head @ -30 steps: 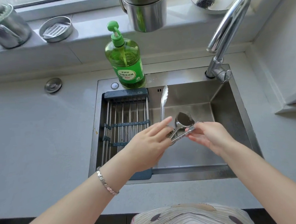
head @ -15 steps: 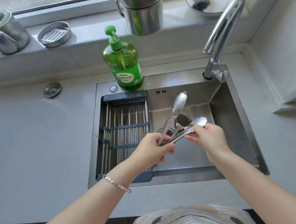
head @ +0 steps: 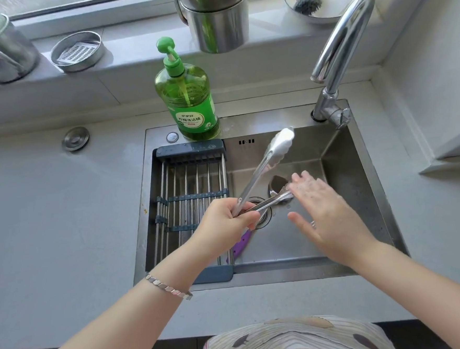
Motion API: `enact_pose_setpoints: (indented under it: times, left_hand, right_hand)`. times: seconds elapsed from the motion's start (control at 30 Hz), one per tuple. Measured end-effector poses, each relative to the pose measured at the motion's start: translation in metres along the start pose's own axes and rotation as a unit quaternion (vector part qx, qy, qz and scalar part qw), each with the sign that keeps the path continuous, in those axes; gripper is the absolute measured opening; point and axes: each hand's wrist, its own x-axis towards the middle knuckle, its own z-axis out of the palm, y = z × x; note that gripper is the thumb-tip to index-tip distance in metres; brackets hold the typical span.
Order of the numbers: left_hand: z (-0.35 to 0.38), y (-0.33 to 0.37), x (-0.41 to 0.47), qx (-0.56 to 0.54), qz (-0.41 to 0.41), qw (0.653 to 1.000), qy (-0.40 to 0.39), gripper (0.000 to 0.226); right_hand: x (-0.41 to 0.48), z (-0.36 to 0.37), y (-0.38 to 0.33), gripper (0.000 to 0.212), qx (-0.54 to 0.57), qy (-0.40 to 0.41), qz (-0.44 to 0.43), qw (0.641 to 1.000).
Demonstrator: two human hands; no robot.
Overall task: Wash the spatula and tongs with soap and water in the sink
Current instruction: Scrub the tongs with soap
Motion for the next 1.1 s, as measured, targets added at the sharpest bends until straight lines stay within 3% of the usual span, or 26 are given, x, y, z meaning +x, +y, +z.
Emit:
enact_pose_setpoints:
  times: [0.17,0.27,0.33,0.4,0.5,0.6,0.77,0.93,1.1]
  left_hand:
    - [0.0,-0.002,-0.004,-0.036,-0.042,0.998,-0.013,0.007]
    - [-0.003,-0.003,-0.005,-0.012,-0.045,0.998,-0.035,0.005]
    - [-0.005,0.0,-0.004,0.013,-0.035,0.998,-0.049,0.005]
    - [-0.006,0.003,-0.003,0.039,-0.019,0.997,-0.06,0.011]
    - [-0.006,0.009,-0.003,0.053,0.014,0.996,-0.063,0.017]
    - [-0.001,0.013,-0.002,0.053,0.047,0.995,-0.067,0.032]
    - [0.001,0.01,-0.002,0.079,0.074,0.991,-0.077,0.041]
    - [0.0,0.005,-0.003,0.094,0.076,0.99,-0.076,0.037]
    - [-0.003,0.007,-0.002,0.097,0.077,0.99,-0.071,0.025]
  right_hand:
    - [-0.003,-0.002,-0.013,0.059,0.061,0.061,-0.102,0.991]
    - [0.01,-0.013,-0.011,0.035,0.165,0.103,-0.075,0.978]
    - [0.025,-0.027,-0.013,0.025,0.199,0.013,-0.004,0.98]
    - [0.038,-0.036,-0.015,0.019,0.2,-0.149,0.047,0.967]
    - [0.053,-0.041,-0.019,0.035,0.251,-0.264,0.11,0.925]
    - [0.06,-0.04,-0.027,0.04,0.29,-0.315,0.142,0.892]
    - [0.065,-0.036,-0.037,0.05,0.251,-0.385,0.147,0.876]
    - [0.067,-0.046,-0.031,0.036,0.304,-0.422,0.168,0.837]
    - [0.064,-0.055,-0.013,0.021,0.327,-0.427,0.132,0.833]
